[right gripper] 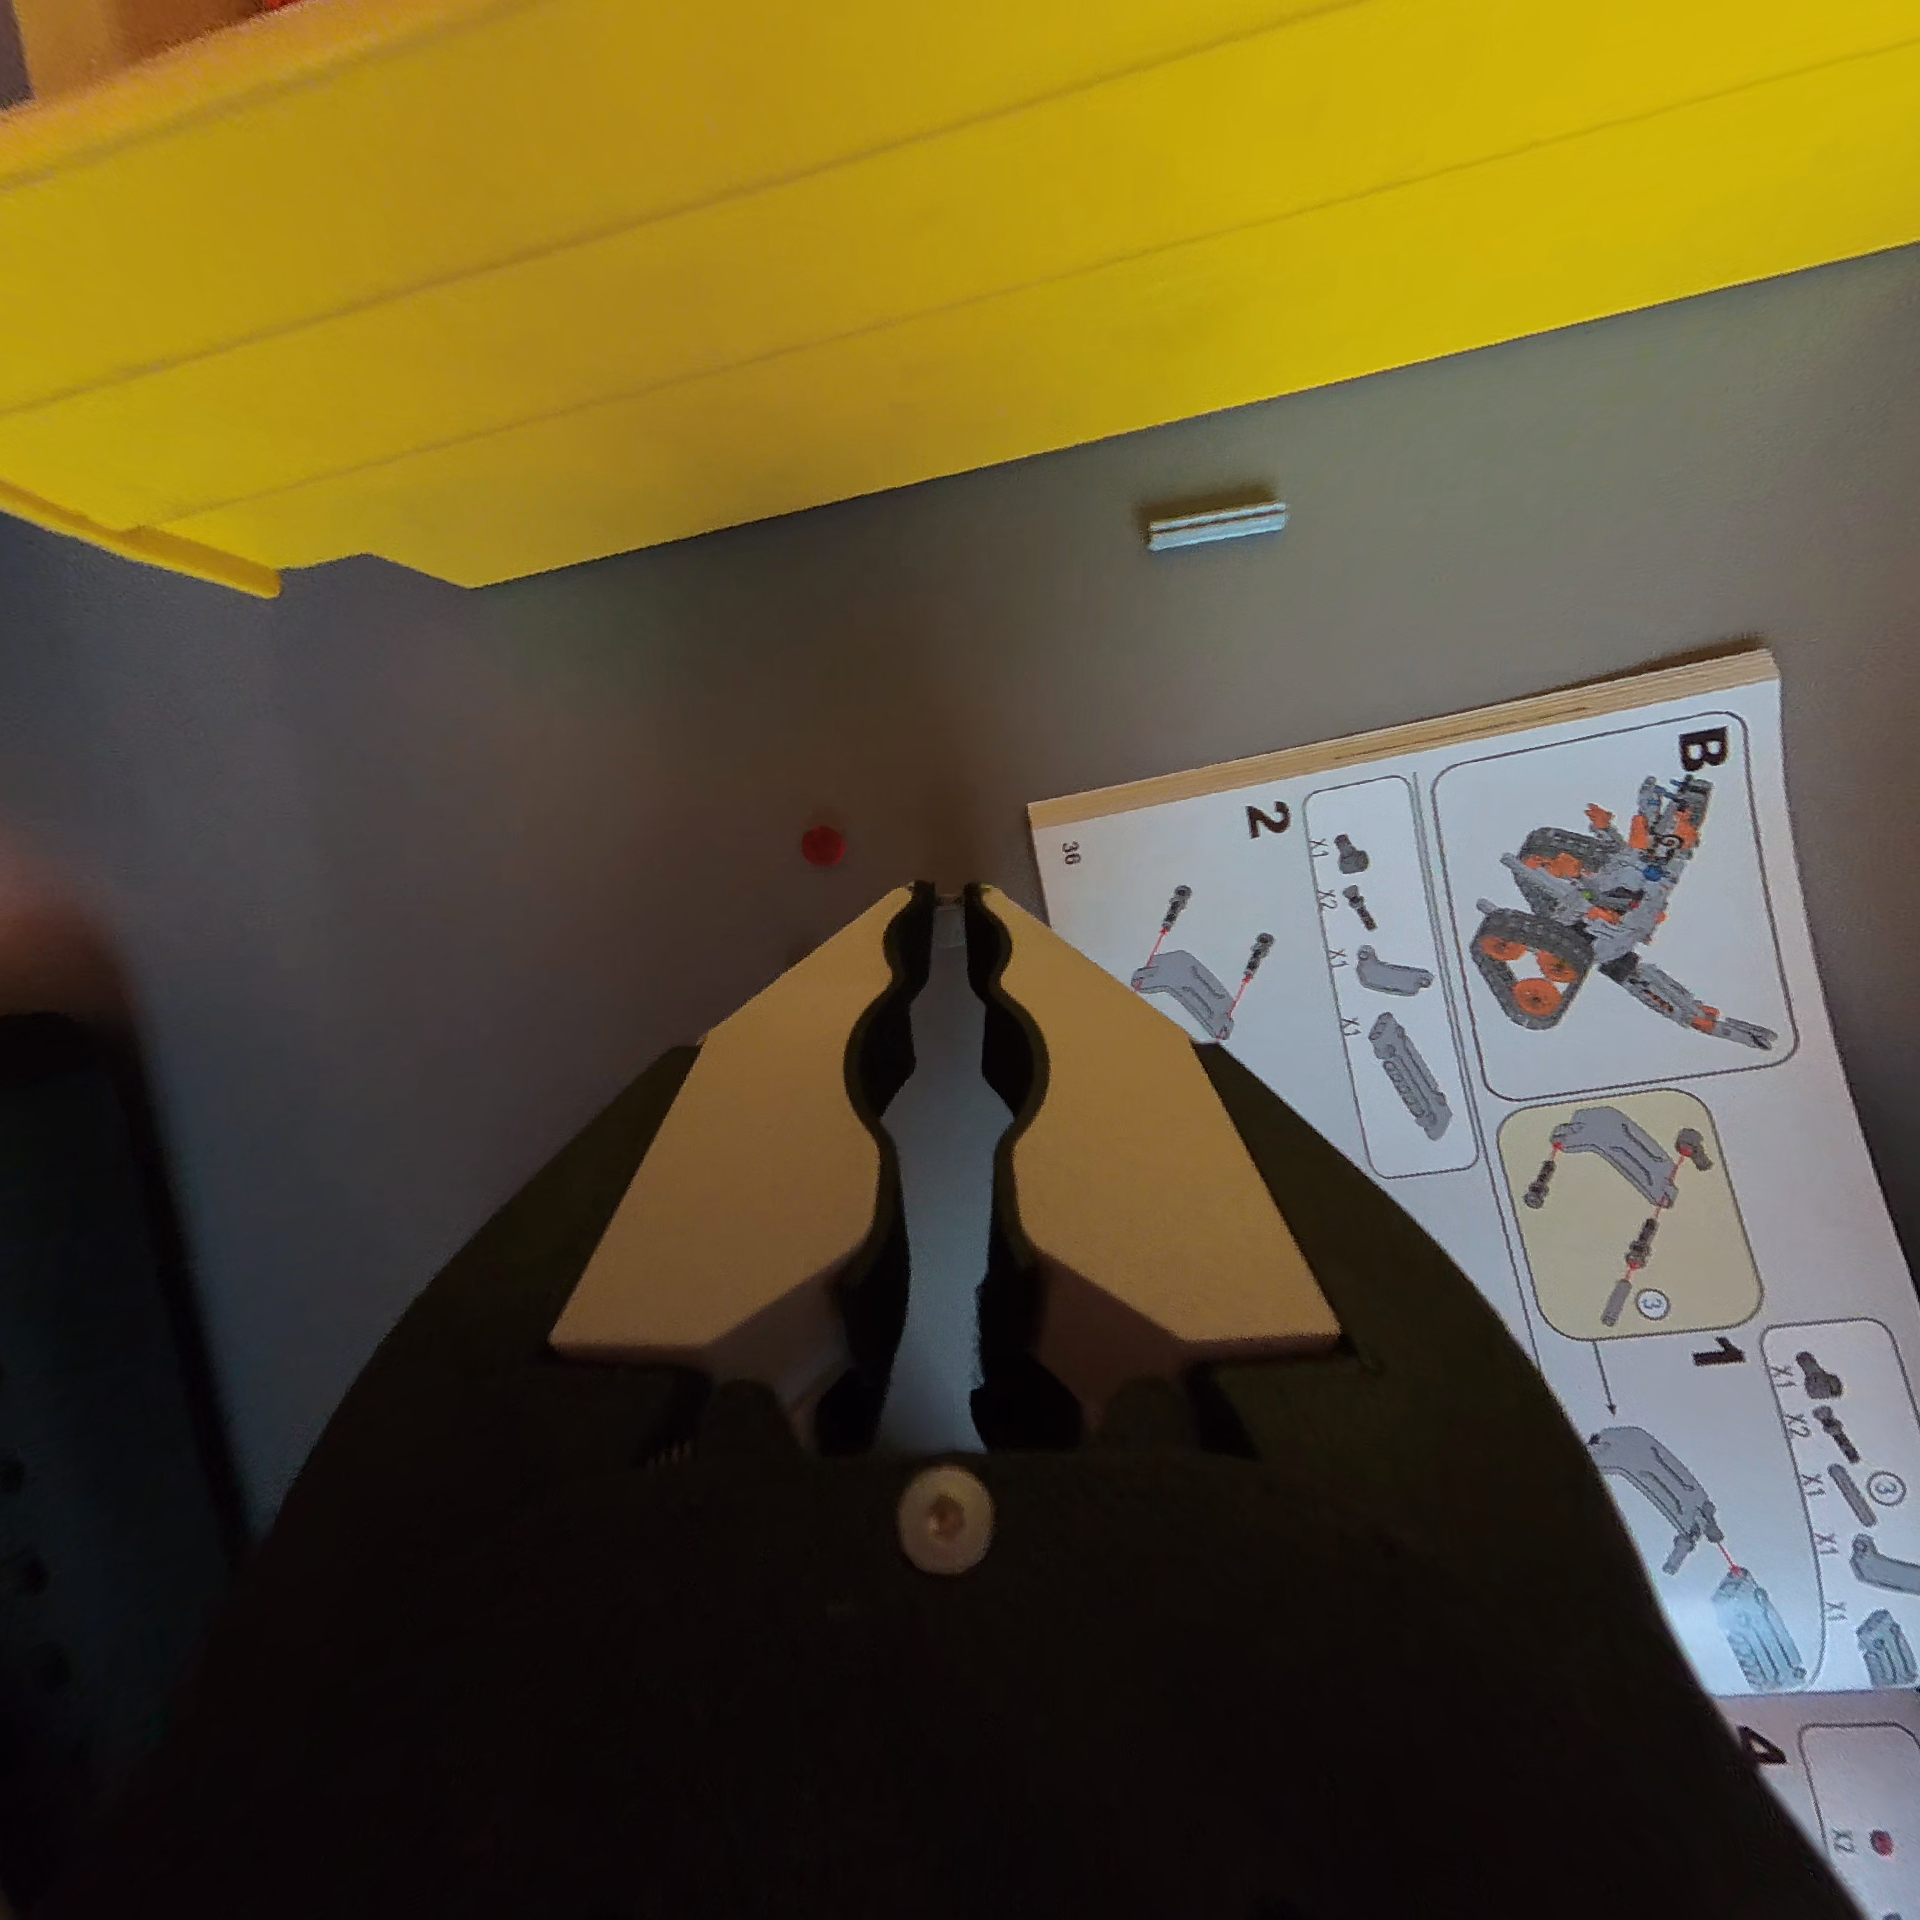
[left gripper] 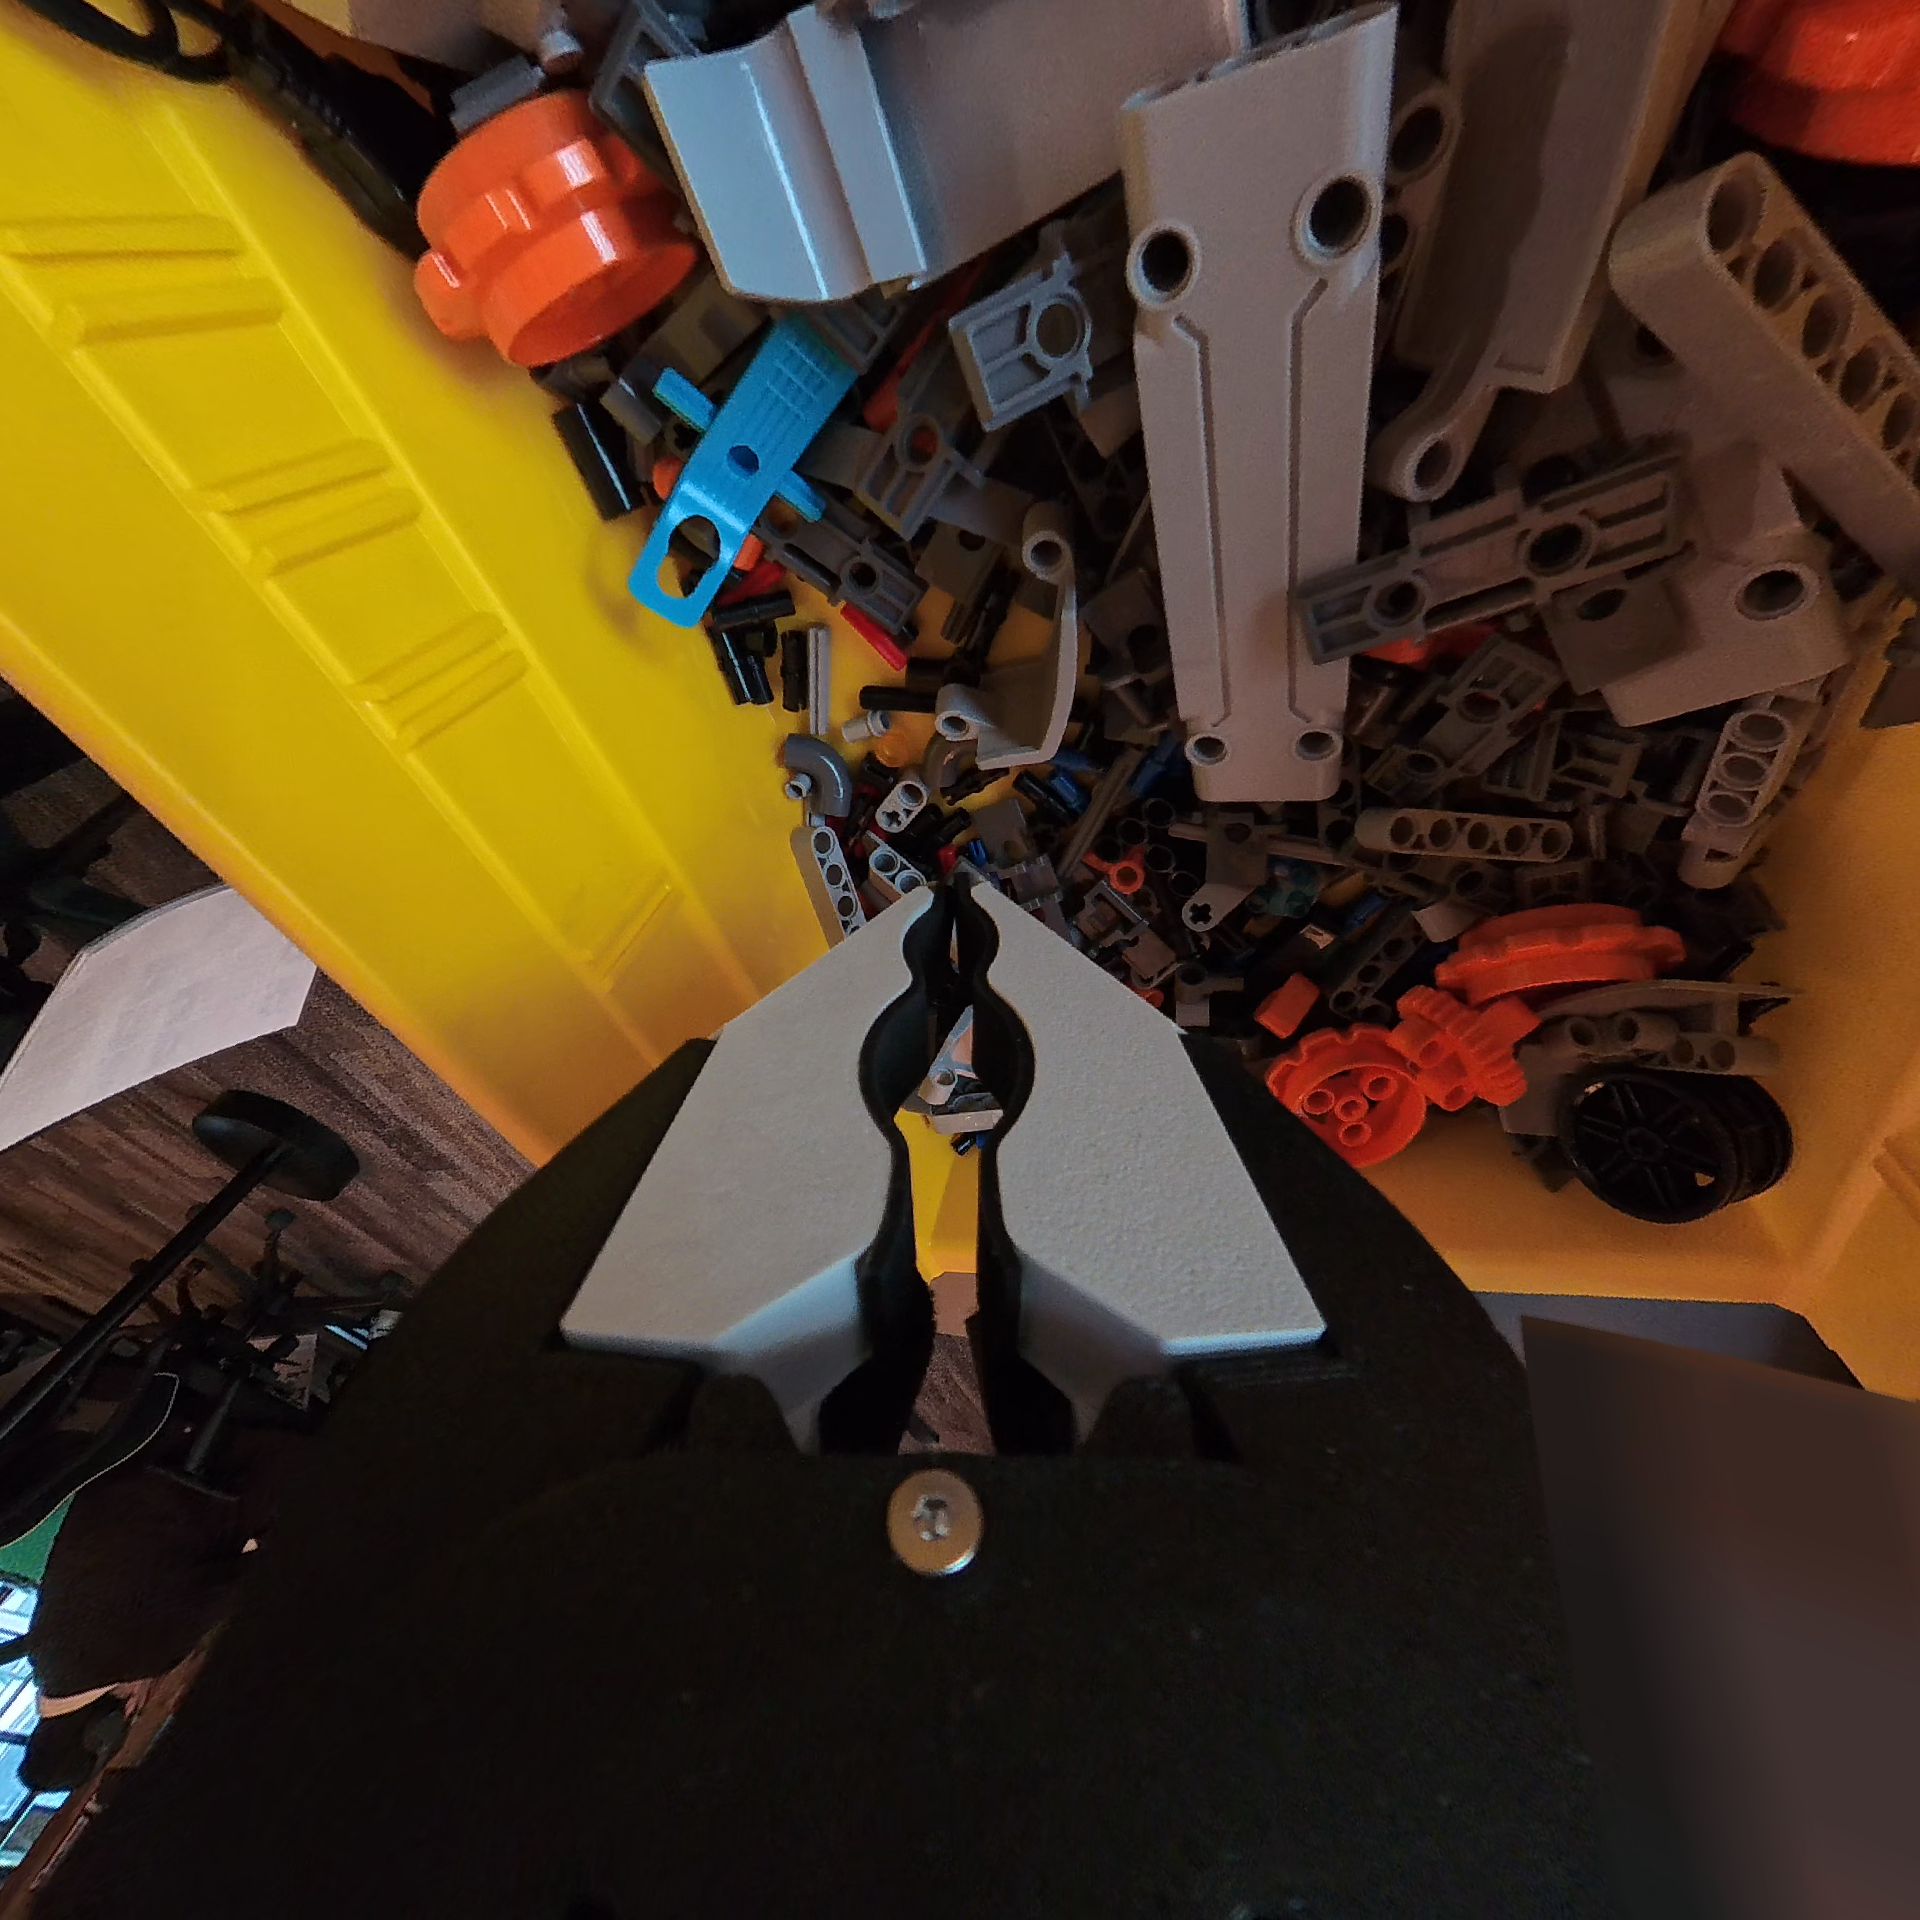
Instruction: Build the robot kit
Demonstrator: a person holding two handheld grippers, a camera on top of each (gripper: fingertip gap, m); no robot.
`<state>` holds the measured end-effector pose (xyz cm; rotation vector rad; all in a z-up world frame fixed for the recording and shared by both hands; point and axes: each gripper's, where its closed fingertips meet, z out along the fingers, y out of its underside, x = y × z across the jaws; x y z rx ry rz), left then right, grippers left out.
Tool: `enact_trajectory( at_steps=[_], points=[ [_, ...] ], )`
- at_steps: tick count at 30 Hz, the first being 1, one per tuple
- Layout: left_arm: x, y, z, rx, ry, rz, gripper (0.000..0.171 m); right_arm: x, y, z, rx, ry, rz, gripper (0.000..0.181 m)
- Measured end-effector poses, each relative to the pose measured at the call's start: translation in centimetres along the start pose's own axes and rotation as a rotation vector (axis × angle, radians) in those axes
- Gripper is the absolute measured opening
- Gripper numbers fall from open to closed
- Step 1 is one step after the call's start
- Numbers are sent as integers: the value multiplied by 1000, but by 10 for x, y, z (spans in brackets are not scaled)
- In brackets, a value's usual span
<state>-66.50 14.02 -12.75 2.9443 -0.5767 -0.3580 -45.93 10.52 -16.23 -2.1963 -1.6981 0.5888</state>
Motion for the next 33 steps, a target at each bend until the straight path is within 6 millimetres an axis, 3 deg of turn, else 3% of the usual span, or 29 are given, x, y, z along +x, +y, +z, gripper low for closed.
enact_trajectory(
  at_steps=[13,33],
  points=[
    [0,1,0,-2,2,2,0,-29,2,-5,7,-325,99,4],
    [0,2,0,-7,3,2,0,-22,6,-8,-1,-338,69,8]
  ],
)
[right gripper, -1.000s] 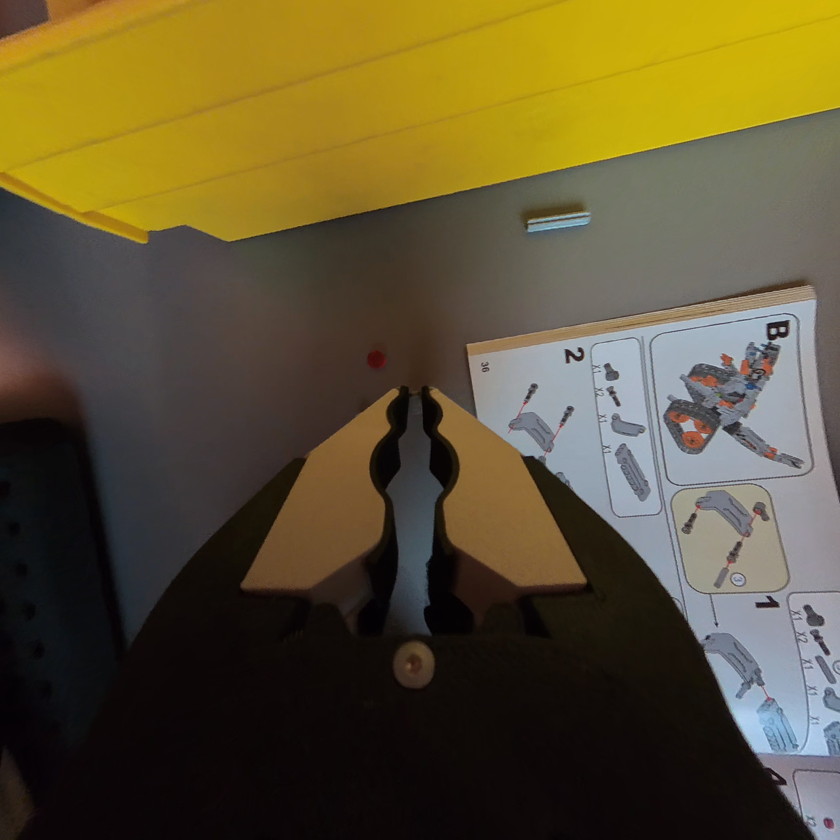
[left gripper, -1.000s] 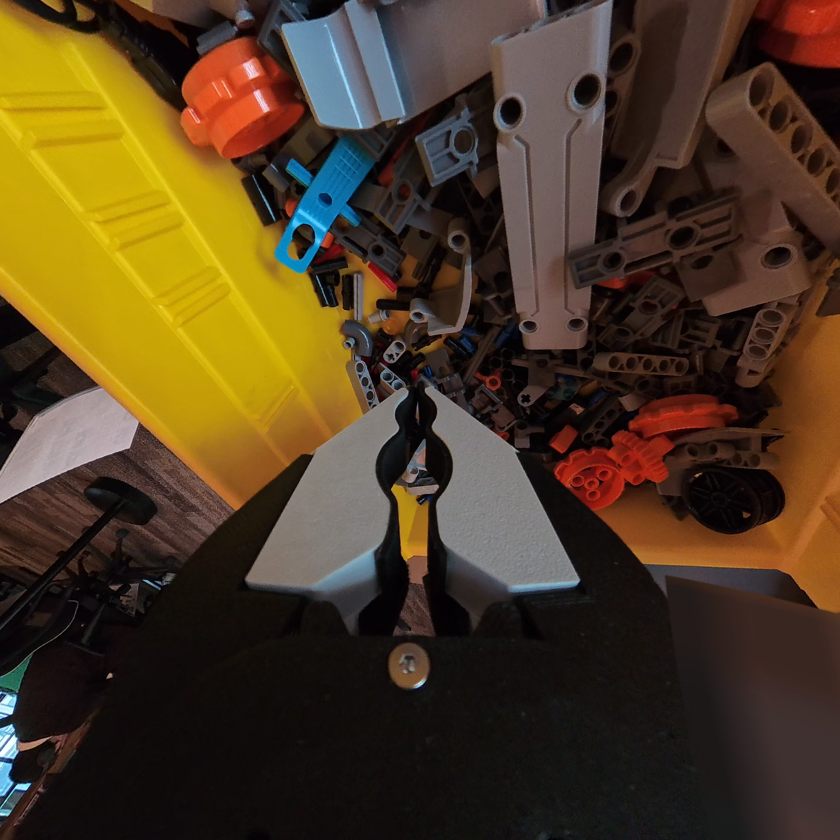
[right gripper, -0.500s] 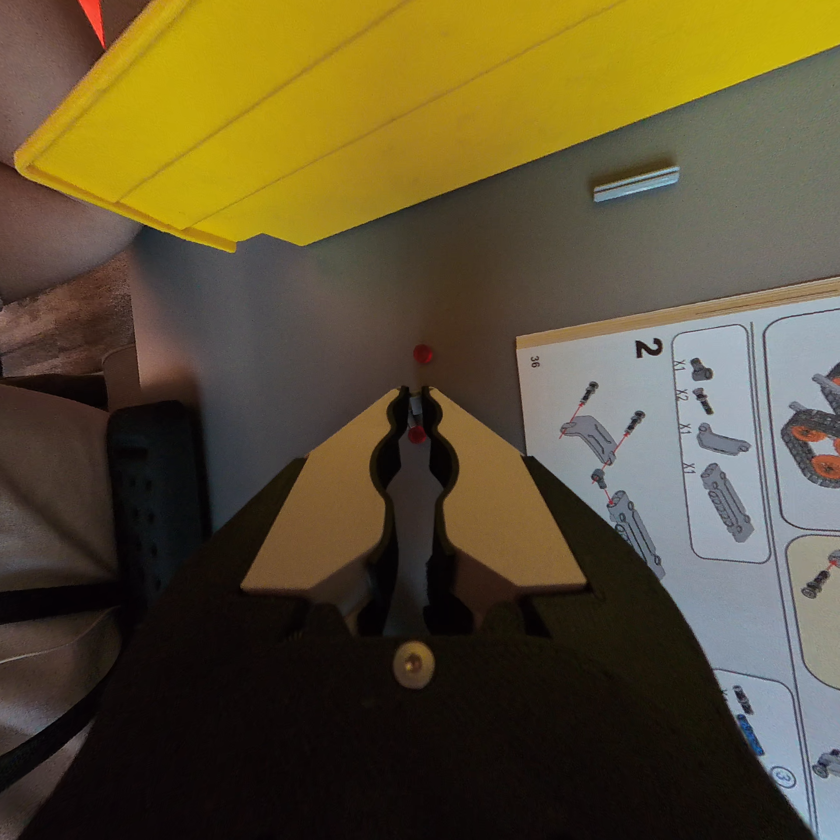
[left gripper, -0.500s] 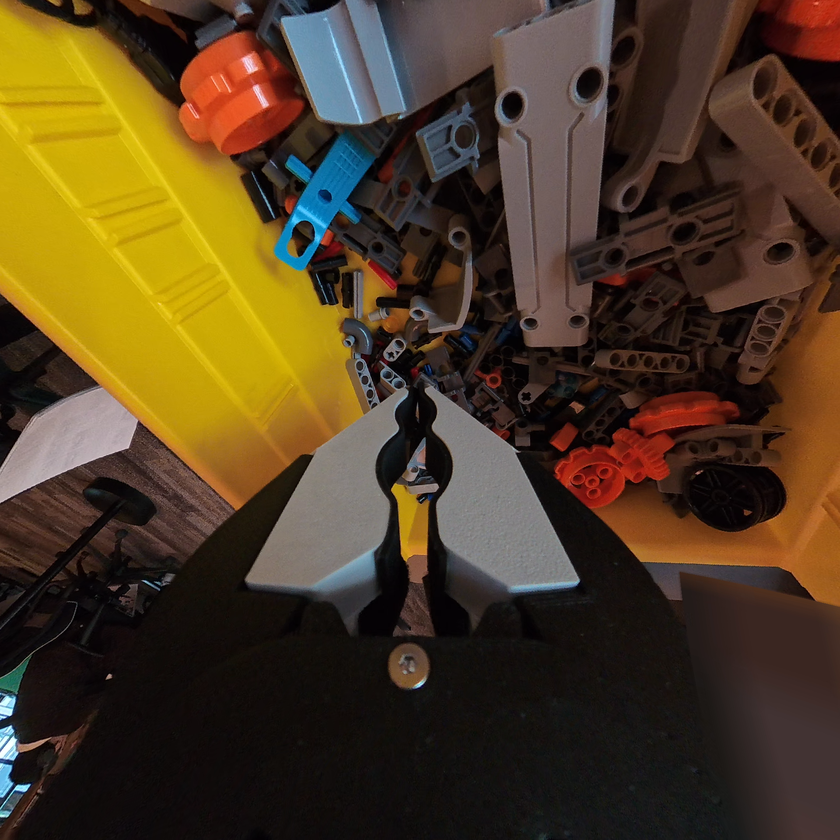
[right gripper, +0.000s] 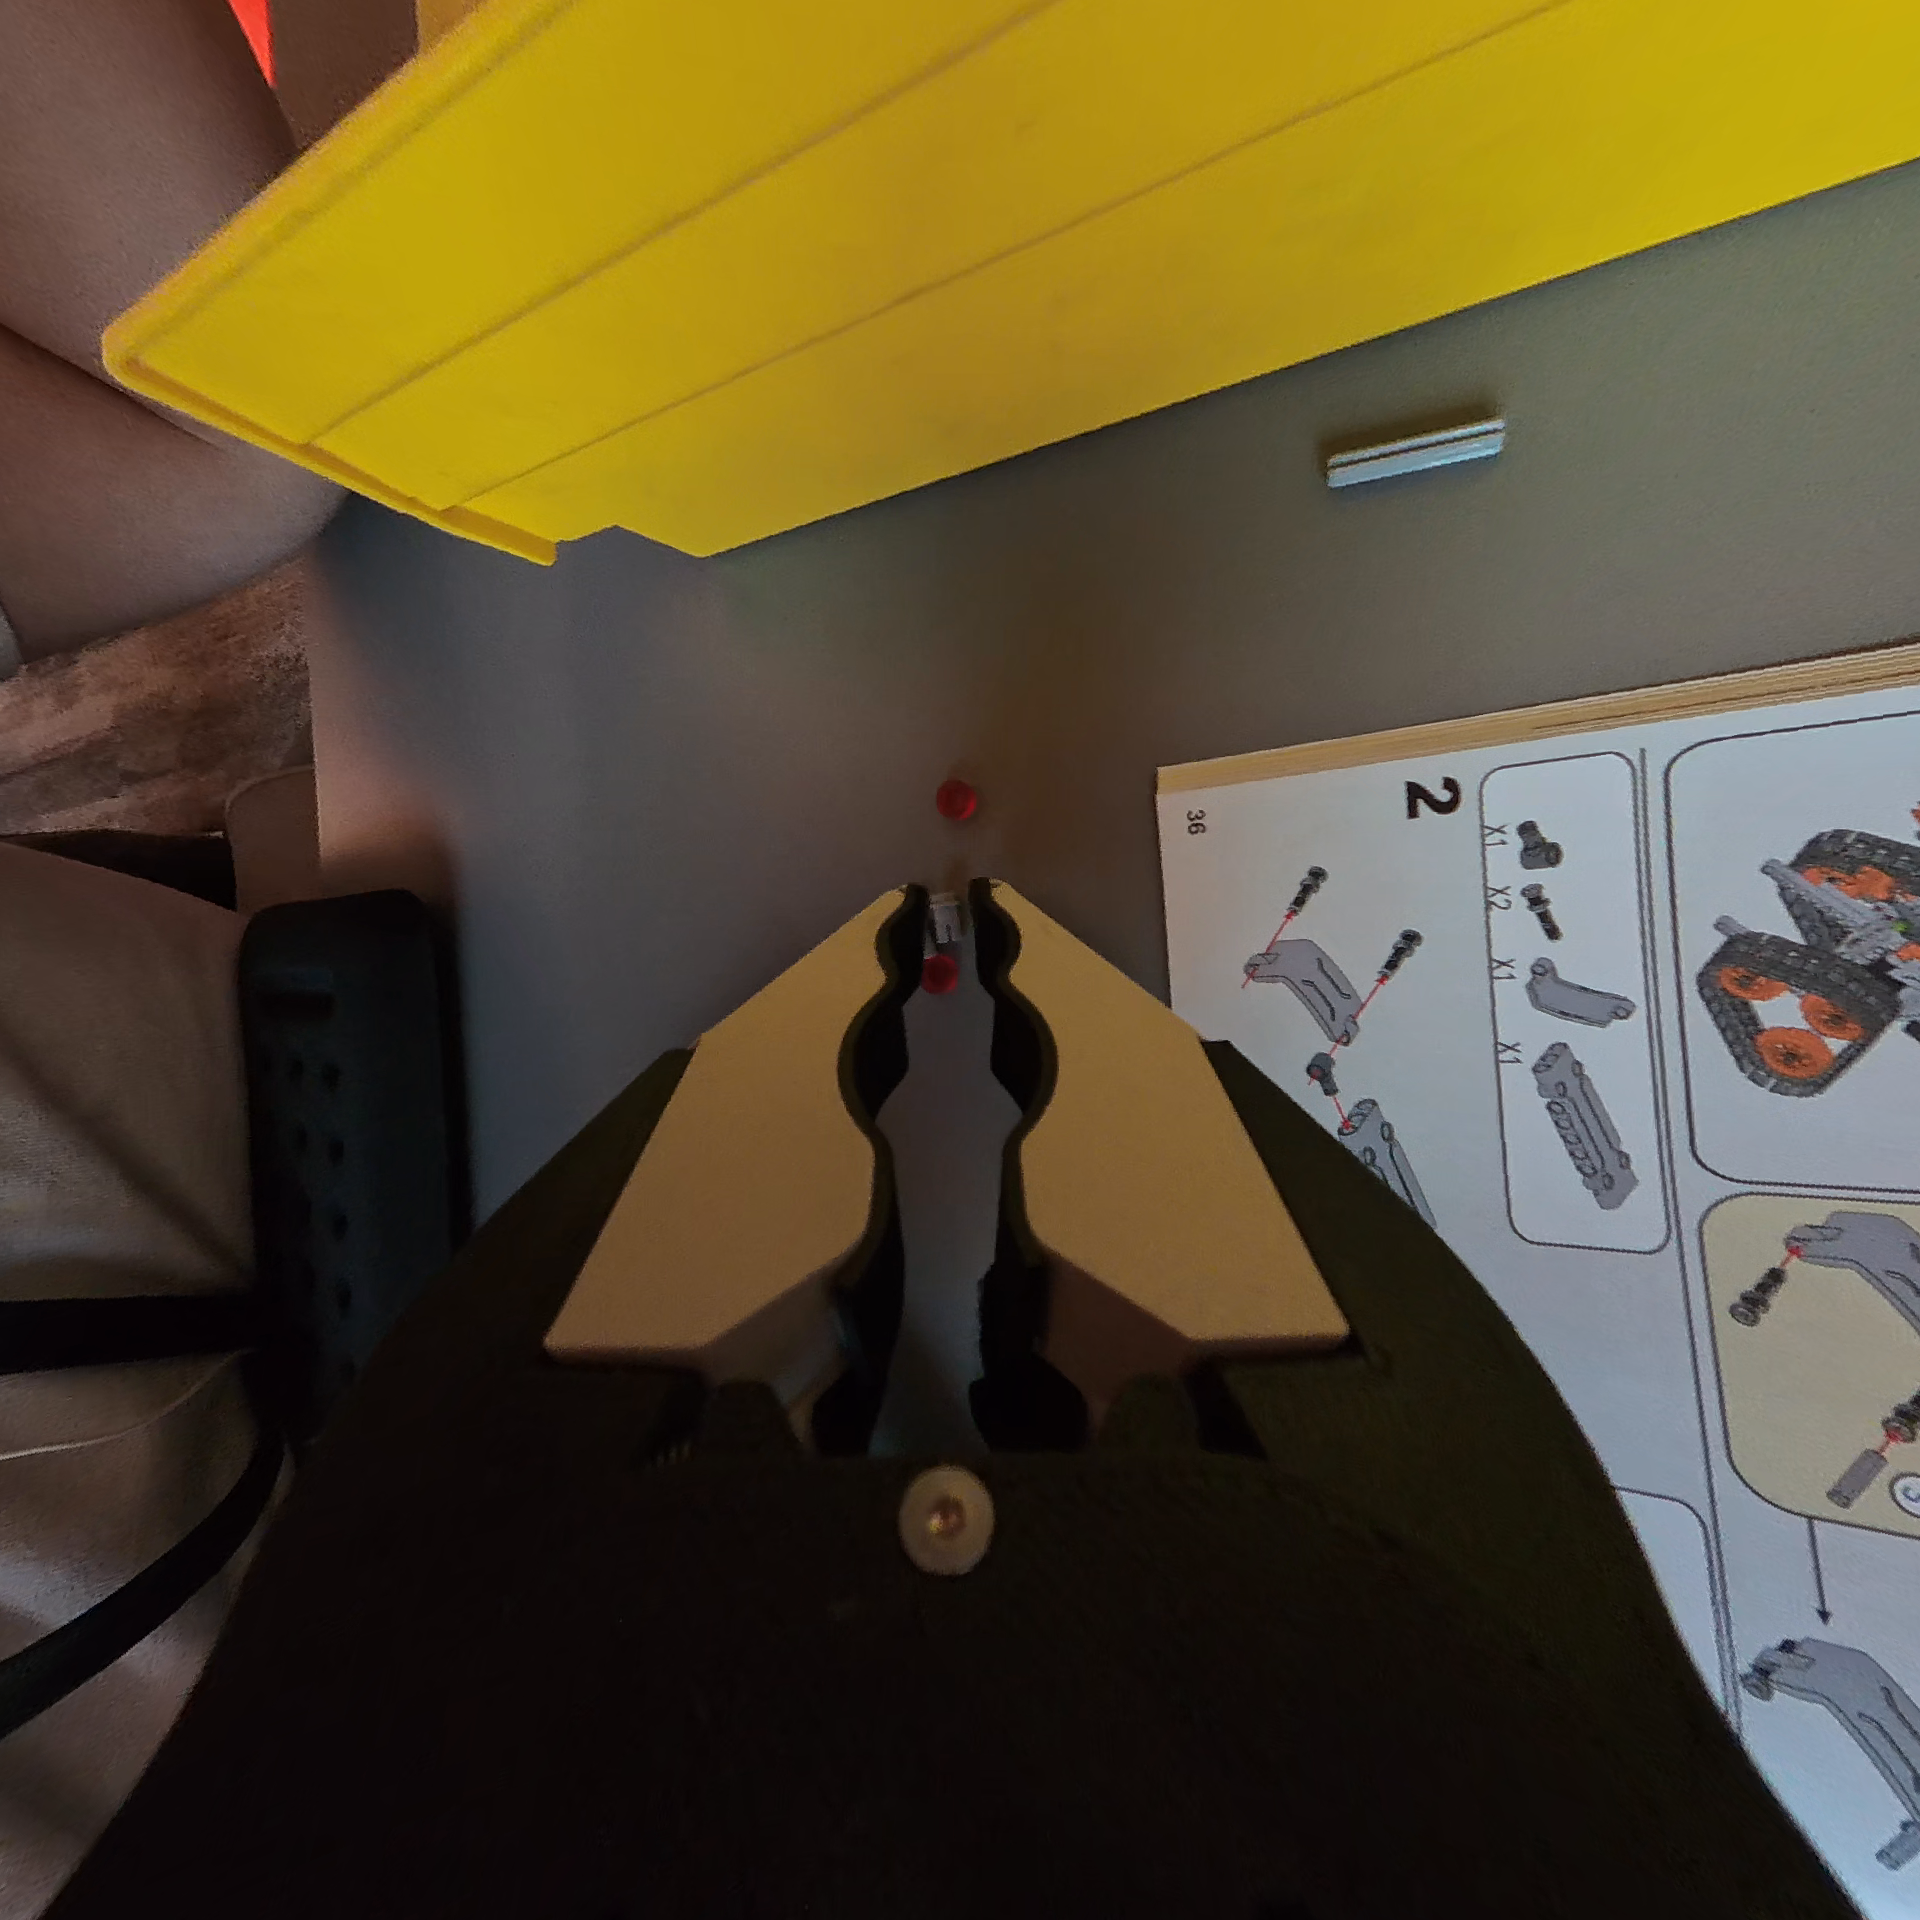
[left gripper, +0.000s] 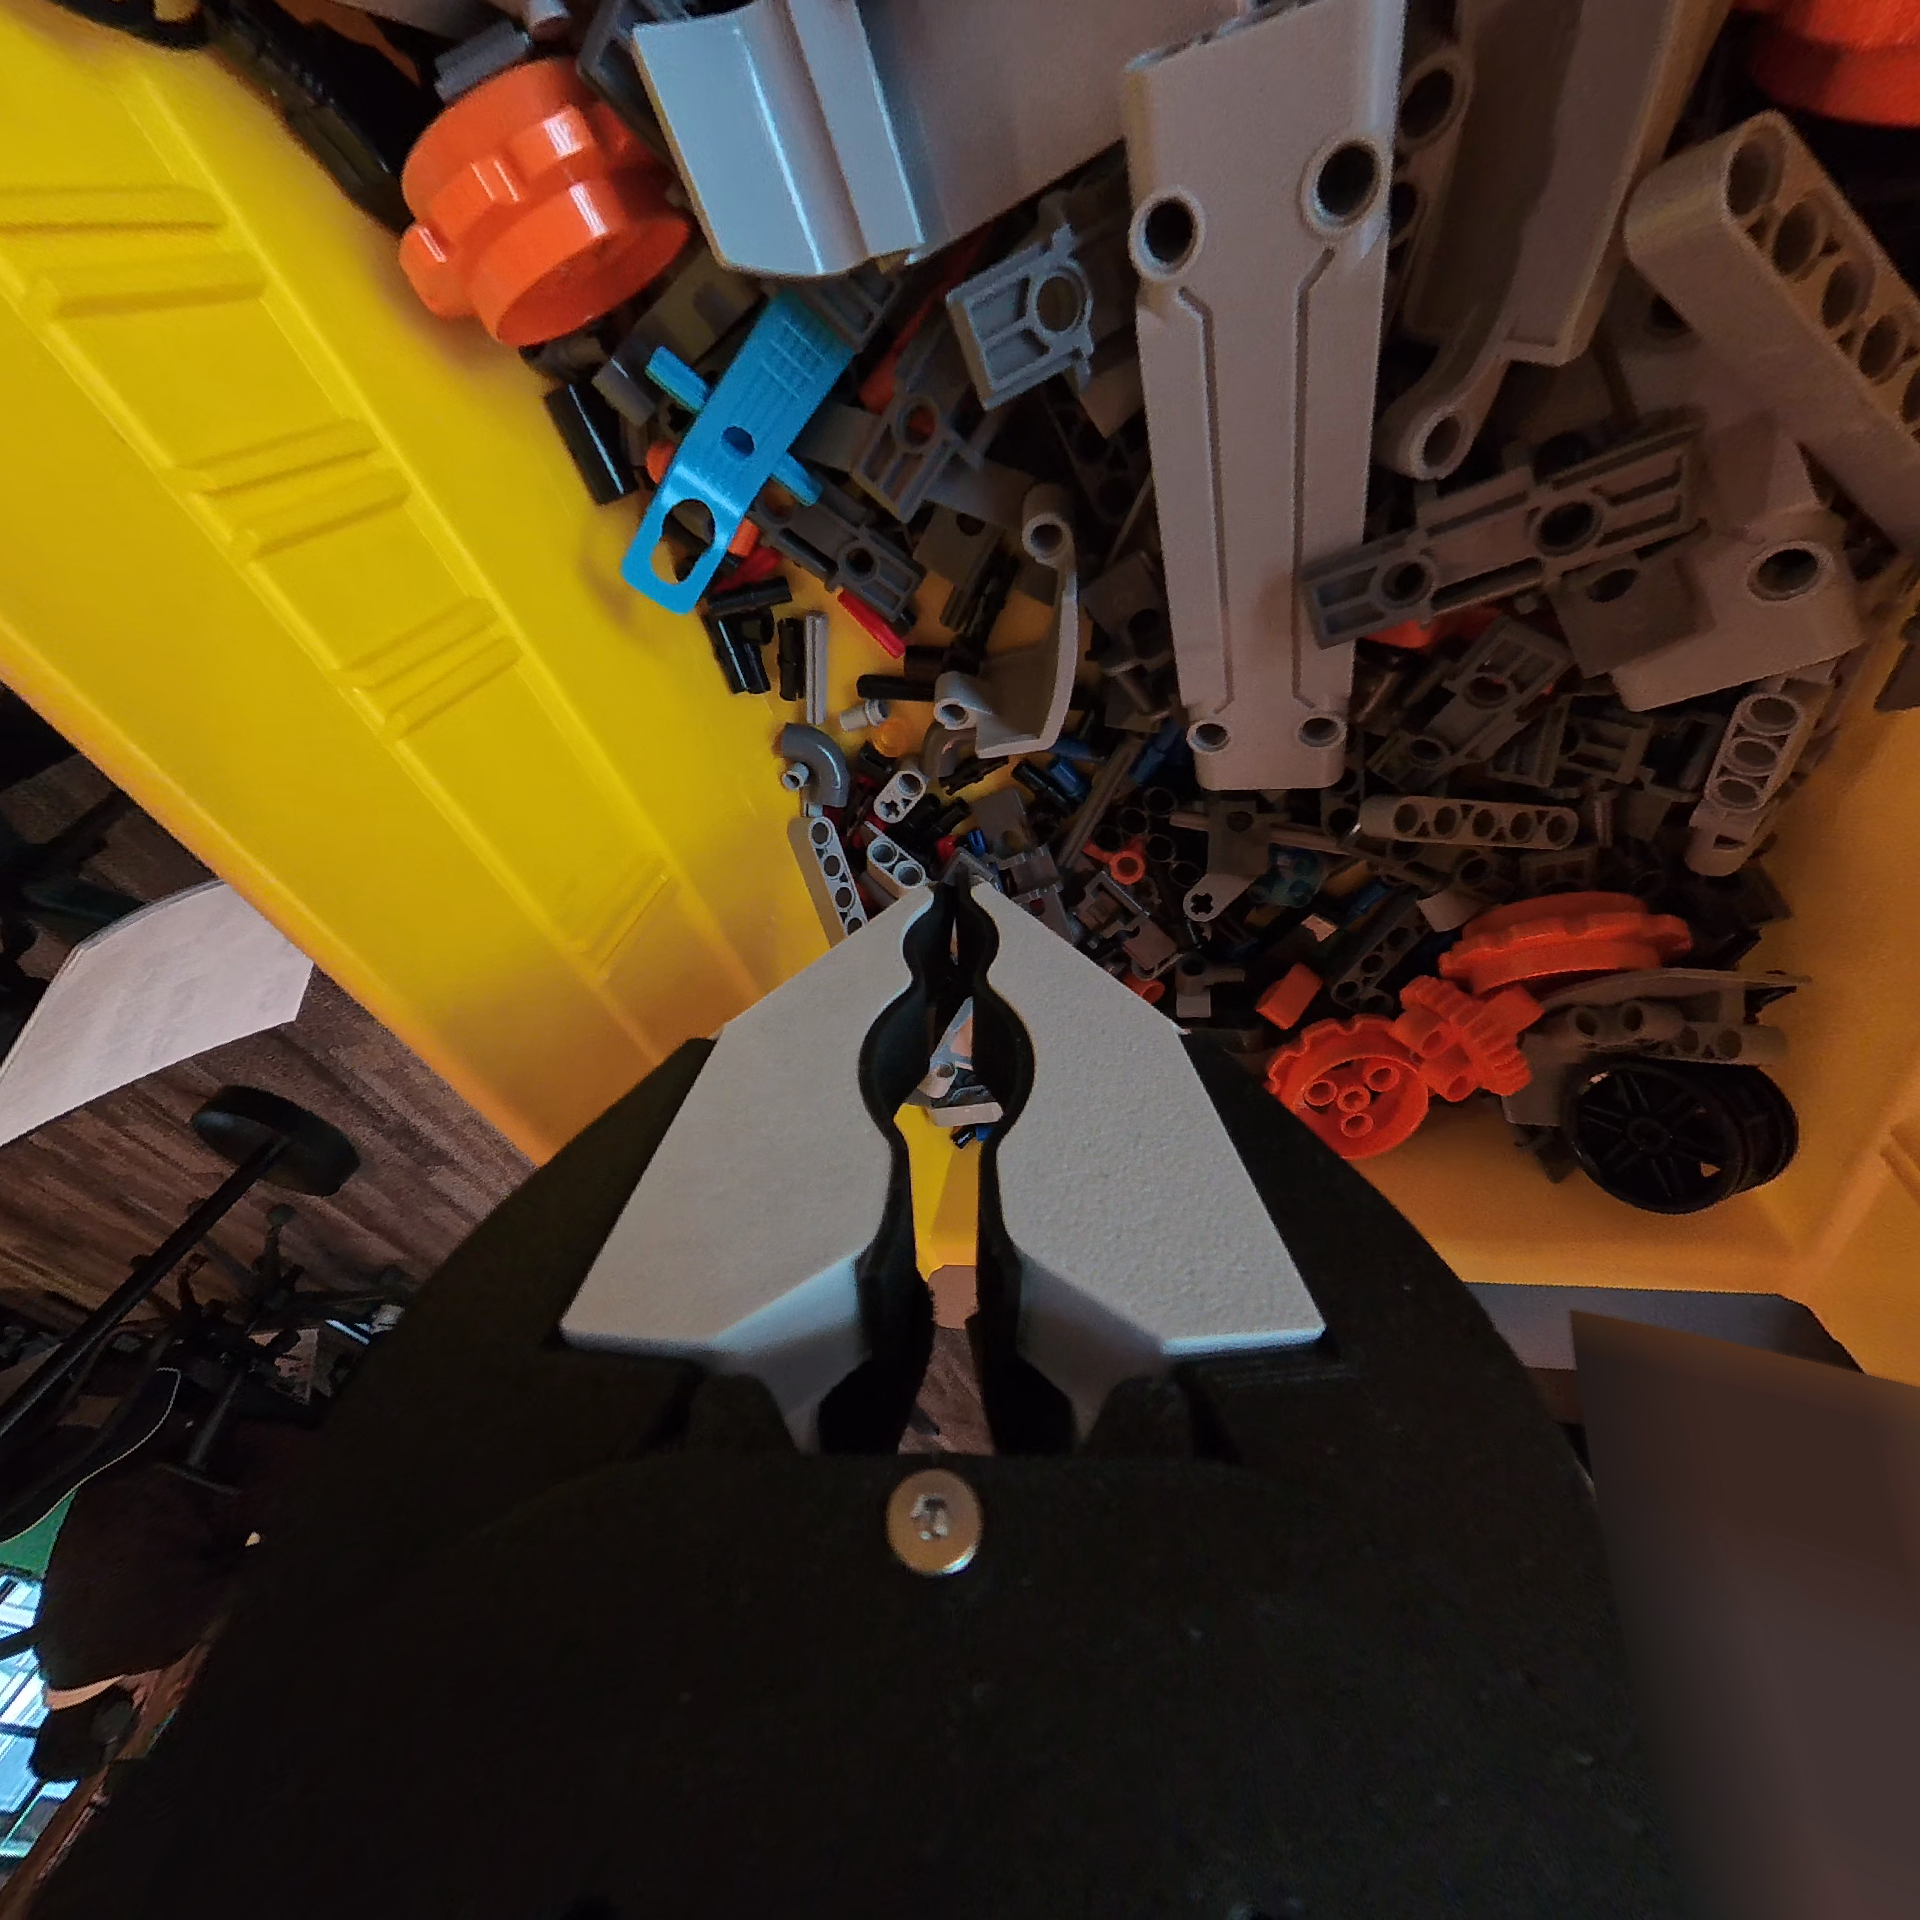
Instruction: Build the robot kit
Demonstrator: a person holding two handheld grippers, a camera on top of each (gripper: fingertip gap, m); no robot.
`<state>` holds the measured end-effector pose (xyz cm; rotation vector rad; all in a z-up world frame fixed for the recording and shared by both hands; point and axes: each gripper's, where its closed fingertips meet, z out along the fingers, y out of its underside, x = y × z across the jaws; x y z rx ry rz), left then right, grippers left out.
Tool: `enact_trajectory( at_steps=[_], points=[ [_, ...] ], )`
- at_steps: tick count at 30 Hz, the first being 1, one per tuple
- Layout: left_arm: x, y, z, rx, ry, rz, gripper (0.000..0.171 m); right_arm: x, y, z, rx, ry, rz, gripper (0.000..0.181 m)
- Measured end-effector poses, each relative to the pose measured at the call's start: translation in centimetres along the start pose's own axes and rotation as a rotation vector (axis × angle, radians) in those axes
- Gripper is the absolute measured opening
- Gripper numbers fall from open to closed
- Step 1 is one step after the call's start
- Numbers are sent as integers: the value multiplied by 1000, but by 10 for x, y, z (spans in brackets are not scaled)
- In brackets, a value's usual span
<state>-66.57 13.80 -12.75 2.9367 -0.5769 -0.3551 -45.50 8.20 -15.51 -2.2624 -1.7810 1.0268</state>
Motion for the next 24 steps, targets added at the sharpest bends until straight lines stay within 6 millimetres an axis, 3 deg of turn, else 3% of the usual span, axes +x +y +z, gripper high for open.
enact_trajectory(
  at_steps=[12,17,24],
  points=[
    [0,0,0,1,0,0,0,-3,7,2,-48,-11,-65,4],
    [0,1,-1,3,1,-1,0,-3,-2,-11,3,-10,-88,3],
    [-1,1,0,-1,-2,-4,0,-7,13,-6,-74,-36,-185,0]
  ],
)
